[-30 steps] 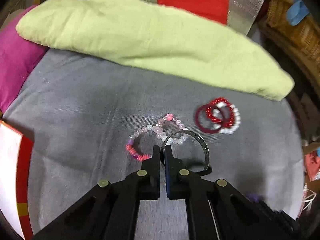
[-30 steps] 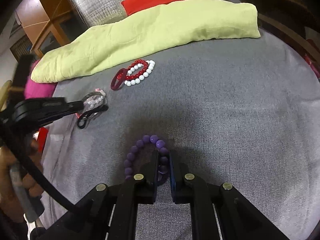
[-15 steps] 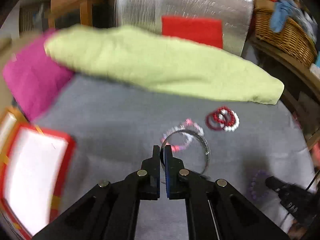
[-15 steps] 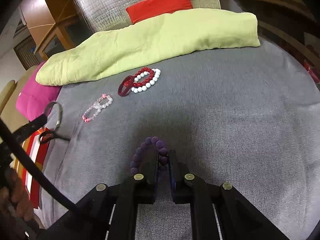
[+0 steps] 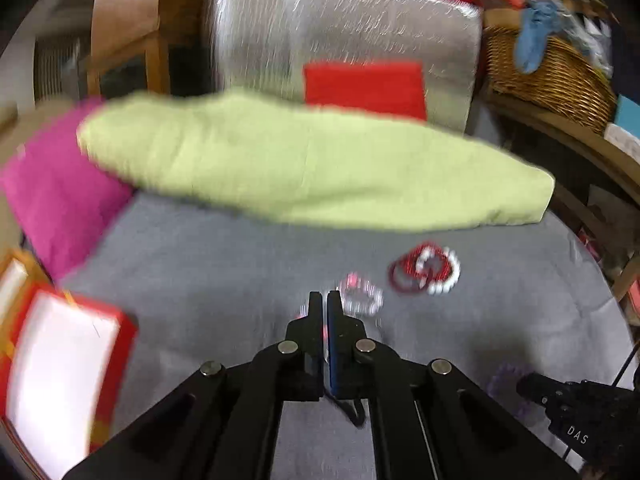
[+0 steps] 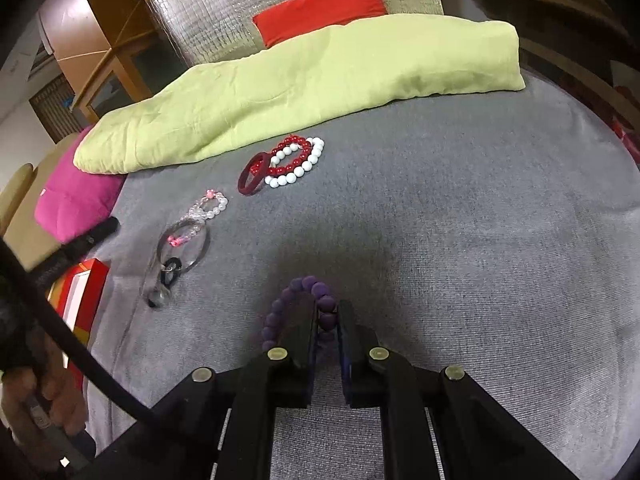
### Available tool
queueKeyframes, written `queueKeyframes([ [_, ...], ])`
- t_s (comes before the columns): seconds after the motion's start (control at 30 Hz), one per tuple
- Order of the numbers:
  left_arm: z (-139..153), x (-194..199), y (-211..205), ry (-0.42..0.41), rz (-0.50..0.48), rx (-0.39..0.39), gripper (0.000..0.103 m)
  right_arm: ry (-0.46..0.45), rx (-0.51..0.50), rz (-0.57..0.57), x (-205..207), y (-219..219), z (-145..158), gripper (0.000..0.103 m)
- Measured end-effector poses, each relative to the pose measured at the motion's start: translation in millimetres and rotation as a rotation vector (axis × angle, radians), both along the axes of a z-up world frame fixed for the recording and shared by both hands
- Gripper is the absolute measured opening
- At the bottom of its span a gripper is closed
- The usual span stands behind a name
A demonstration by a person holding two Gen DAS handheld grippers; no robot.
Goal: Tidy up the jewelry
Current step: 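Grasp the silver bangle with the left gripper while the right gripper holds the purple bracelet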
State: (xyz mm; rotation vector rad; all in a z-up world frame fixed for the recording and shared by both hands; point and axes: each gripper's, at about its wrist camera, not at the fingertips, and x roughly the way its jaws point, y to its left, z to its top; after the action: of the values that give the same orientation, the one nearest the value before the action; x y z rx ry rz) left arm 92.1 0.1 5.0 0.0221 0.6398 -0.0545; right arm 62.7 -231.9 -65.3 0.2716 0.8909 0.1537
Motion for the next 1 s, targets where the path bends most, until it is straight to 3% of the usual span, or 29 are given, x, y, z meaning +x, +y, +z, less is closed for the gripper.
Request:
queueKeyframes([
  [0.13, -13, 8, 20, 0.075, 0.049, -0.054, 0.002, -0.001, -0.001, 0.001, 0, 0, 0, 0.010],
  [0.17, -18, 11, 30, 0.116, 0.061, -0.103, 0.002, 0.000, 0.000, 0.000, 0, -1, 0, 0.010],
  [0.2, -22, 14, 34, 0.163, 0.060, -0.136, 0.008, 0.000, 0.005, -0.003, 0, -2, 0, 0.010],
  [0.23, -27, 15, 34, 0.202, 0.060, -0.152, 0.025, -0.001, 0.011, -0.006, 0, -3, -1, 0.010],
  [0.27, -32, 21, 39, 0.241, 0.069, -0.162, 0.032, 0.004, 0.009, -0.007, 1, -3, -2, 0.011],
  [0.33, -33, 15, 40, 0.238, 0.087, -0.159, 0.053, 0.022, 0.017, -0.005, 3, -3, -5, 0.011],
  [0.4, -34, 21, 37, 0.267, 0.071, -0.167, 0.054, 0.027, 0.019, -0.001, 3, -2, -7, 0.011],
  [0.5, -42, 37, 19, 0.302, 0.040, -0.117, 0.054, 0.022, 0.017, -0.003, 3, -3, -7, 0.011],
  [0.57, -49, 47, 6, 0.330, 0.030, -0.055, 0.046, 0.025, 0.022, -0.007, 4, -4, -8, 0.011],
  [0.63, -56, 54, -2, 0.369, 0.026, -0.024, 0.003, 0.025, 0.029, -0.009, 4, -6, -8, 0.011],
  [0.77, -50, 49, -6, 0.341, -0.005, -0.020, 0.001, 0.024, 0.035, -0.013, 5, -8, -8, 0.011],
  [0.93, -5, 29, 17, 0.219, -0.039, -0.194, 0.000, 0.017, 0.040, -0.014, 5, -8, -6, 0.011],
  [1.0, 10, 23, 21, 0.171, -0.044, -0.210, 0.000, 0.014, 0.042, -0.015, 5, -9, -5, 0.011],
])
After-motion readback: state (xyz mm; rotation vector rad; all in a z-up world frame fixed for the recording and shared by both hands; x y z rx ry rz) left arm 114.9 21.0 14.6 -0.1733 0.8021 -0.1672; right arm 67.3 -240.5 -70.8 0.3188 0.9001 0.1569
